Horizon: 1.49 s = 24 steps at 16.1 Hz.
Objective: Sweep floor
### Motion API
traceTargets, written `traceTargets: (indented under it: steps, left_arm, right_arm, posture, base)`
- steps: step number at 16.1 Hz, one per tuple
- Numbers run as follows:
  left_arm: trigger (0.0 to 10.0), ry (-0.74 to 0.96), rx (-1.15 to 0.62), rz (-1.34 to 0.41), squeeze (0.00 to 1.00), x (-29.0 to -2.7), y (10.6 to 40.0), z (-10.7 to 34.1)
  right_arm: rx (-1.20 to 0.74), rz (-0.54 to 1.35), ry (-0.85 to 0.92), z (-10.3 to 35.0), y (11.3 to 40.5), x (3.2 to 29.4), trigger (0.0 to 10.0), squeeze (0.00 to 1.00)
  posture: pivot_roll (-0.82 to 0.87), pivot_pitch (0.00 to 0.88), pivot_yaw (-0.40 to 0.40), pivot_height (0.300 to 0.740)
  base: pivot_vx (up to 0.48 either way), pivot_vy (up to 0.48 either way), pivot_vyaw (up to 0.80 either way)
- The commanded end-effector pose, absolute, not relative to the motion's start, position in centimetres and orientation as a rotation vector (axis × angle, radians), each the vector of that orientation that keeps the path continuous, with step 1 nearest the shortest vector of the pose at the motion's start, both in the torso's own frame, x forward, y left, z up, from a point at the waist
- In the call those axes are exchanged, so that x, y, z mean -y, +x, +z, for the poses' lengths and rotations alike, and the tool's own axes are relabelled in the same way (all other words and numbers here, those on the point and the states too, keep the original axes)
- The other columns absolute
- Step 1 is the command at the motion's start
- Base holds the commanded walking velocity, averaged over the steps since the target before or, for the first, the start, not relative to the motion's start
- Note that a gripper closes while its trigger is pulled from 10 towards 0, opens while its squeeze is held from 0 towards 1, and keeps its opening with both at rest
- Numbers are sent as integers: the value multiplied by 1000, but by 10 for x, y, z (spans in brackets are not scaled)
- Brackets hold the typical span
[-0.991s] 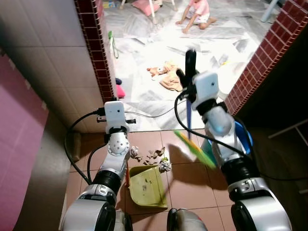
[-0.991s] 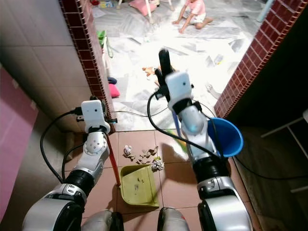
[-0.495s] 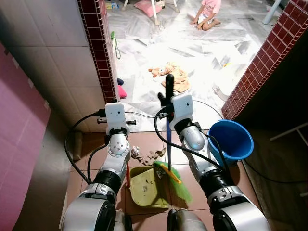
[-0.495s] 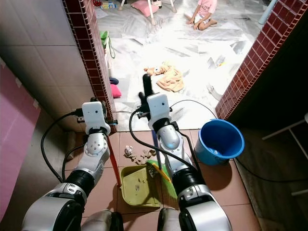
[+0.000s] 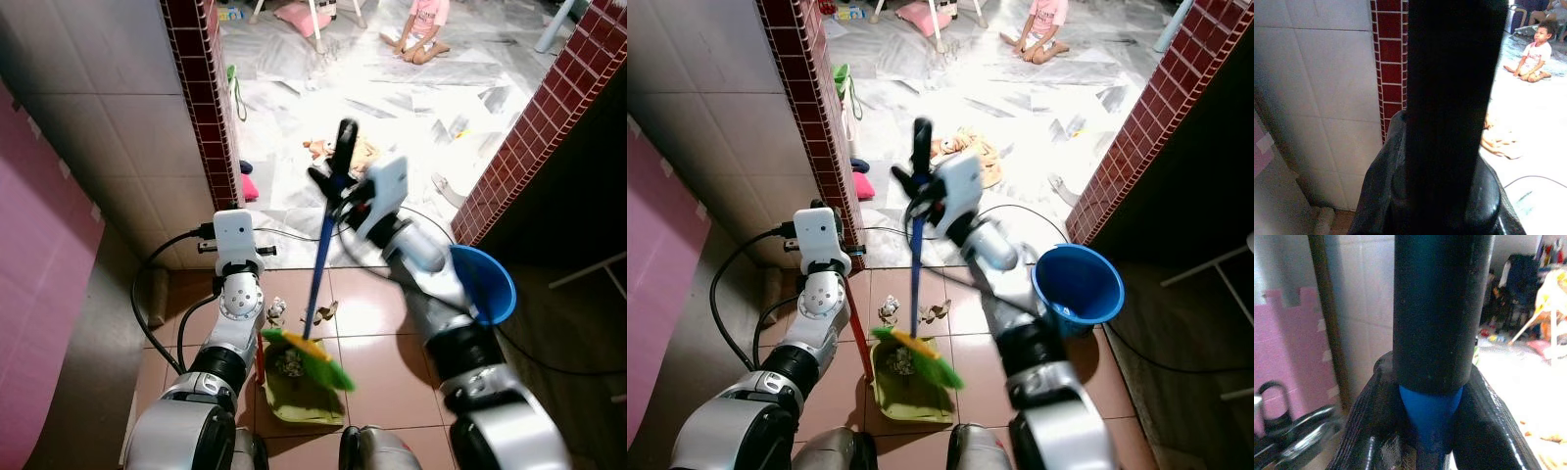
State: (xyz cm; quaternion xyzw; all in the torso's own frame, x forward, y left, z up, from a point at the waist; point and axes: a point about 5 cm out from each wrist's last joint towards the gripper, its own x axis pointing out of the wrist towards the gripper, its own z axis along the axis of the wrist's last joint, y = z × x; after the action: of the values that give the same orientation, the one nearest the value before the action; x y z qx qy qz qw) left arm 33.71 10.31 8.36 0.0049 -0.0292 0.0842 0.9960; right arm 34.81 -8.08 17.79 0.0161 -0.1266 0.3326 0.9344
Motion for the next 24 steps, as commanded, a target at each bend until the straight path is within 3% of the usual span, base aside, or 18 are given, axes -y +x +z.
traceTargets:
  steps: [1, 3, 6, 10, 12, 15, 19, 21, 24]
  left_arm:
    - [10000, 14, 45, 165, 0, -101, 339, 84]
    - [10000, -7, 45, 164, 0, -102, 340, 84]
    - [10000, -80, 78, 103, 0, -102, 342, 91]
    - [10000, -146, 65, 124, 0, -110, 345, 94]
    - [10000, -238, 70, 89, 0, -114, 348, 101]
    - [10000, -214, 184, 57, 0, -126, 342, 118]
    - [10000, -276, 254, 49, 0, -145, 339, 137]
    - [10000, -307, 263, 63, 0, -156, 342, 148]
    - [10000, -297, 257, 46, 0, -164, 342, 157]
  right_arm:
    - [346, 676, -9, 198, 352, 84, 10000, 0]
    - [401, 590, -70, 206, 357, 94, 10000, 0]
    - [443, 429, 24, 218, 358, 116, 10000, 0]
    - [521, 236, -118, 227, 361, 141, 10000, 0]
    - [475, 70, -314, 217, 362, 158, 10000, 0]
    - [241, -80, -234, 177, 364, 174, 10000, 0]
    - [133, -118, -150, 140, 354, 167, 10000, 0]
    - [113, 23, -79, 127, 348, 151, 10000, 0]
    - [69, 62, -60, 116, 344, 141, 10000, 0]
  posture:
    - [-77, 71, -20, 740]
    - [-79, 68, -22, 740]
    - [-73, 66, -23, 740]
    - [-74, 64, -23, 740]
    - [-72, 59, -27, 740]
    - [-55, 44, -20, 740]
    - [-32, 16, -10, 740]
    - [-25, 0, -9, 740]
    - [-12, 0, -7, 740]
  base:
    - [0, 0, 0]
    - [0, 0, 0]
    - [0, 0, 0]
    - [0, 0, 0]
    - [0, 0, 0]
    - [0, 0, 0]
    - [0, 0, 0]
    - [0, 0, 0]
    - [0, 0, 0]
